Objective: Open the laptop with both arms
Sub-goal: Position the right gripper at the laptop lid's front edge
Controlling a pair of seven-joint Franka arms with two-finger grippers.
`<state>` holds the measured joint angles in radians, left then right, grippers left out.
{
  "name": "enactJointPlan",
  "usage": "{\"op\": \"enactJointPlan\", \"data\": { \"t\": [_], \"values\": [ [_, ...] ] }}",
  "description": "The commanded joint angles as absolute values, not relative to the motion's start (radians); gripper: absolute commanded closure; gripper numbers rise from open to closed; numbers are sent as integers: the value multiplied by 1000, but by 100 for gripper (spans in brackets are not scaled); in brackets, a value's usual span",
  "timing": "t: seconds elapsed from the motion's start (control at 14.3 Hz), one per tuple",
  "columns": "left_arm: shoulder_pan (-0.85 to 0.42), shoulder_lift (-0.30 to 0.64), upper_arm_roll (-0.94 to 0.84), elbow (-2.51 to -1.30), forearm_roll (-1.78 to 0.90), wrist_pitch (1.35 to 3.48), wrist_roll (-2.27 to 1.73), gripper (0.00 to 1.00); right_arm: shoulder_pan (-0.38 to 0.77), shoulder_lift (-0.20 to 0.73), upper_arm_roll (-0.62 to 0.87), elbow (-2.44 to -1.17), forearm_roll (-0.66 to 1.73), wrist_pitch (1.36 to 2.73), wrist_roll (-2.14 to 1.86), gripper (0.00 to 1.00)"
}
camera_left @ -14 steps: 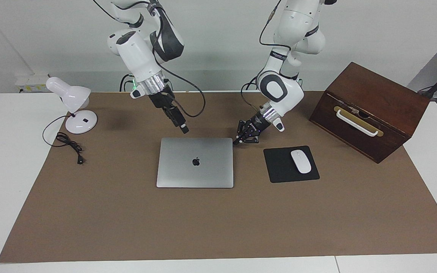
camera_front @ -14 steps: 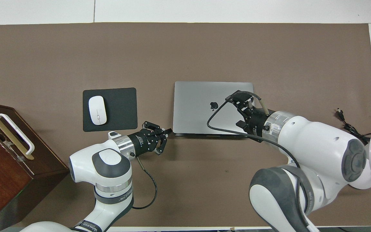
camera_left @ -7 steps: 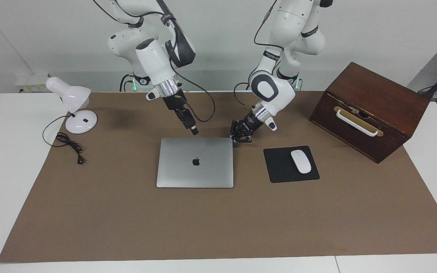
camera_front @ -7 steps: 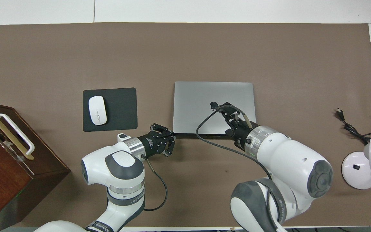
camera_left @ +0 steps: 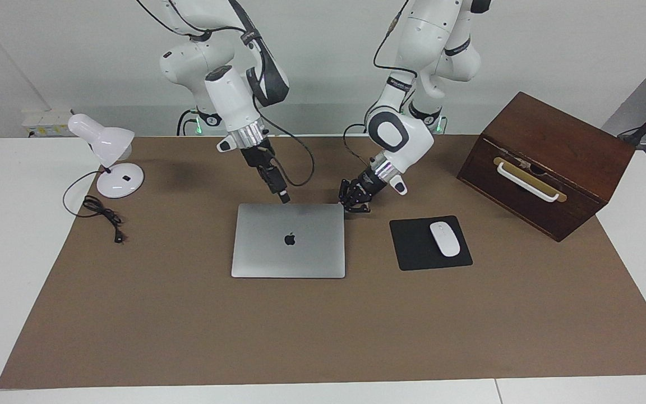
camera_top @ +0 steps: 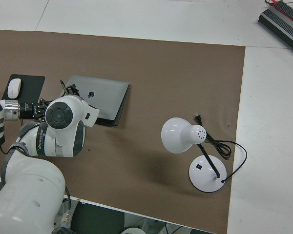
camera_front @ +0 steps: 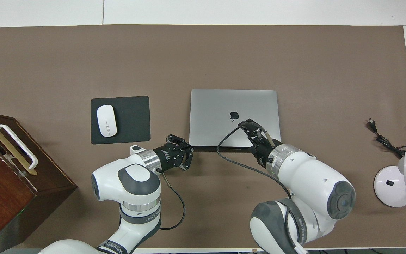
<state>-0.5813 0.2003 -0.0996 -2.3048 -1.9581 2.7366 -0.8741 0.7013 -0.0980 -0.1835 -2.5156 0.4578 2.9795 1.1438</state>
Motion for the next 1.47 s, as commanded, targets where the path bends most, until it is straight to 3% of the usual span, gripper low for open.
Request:
{"op": "enactJointPlan", "data": {
  "t": [0.0,0.56,1.4],
  "values": [
    [-603,248,-87,-2281,-1994,2761,-827,100,710,-63,-183,-2522,489,3030,1144,0],
    [-598,253,-87,-2281,-1993,2760,-821,100,733,6,-183,-2513,502,3071,1143,0],
    [-589,253,-87,-2281,-1997,2758,-811,100,767,6,-183,-2513,555,3070,1123,0]
  ]
}}
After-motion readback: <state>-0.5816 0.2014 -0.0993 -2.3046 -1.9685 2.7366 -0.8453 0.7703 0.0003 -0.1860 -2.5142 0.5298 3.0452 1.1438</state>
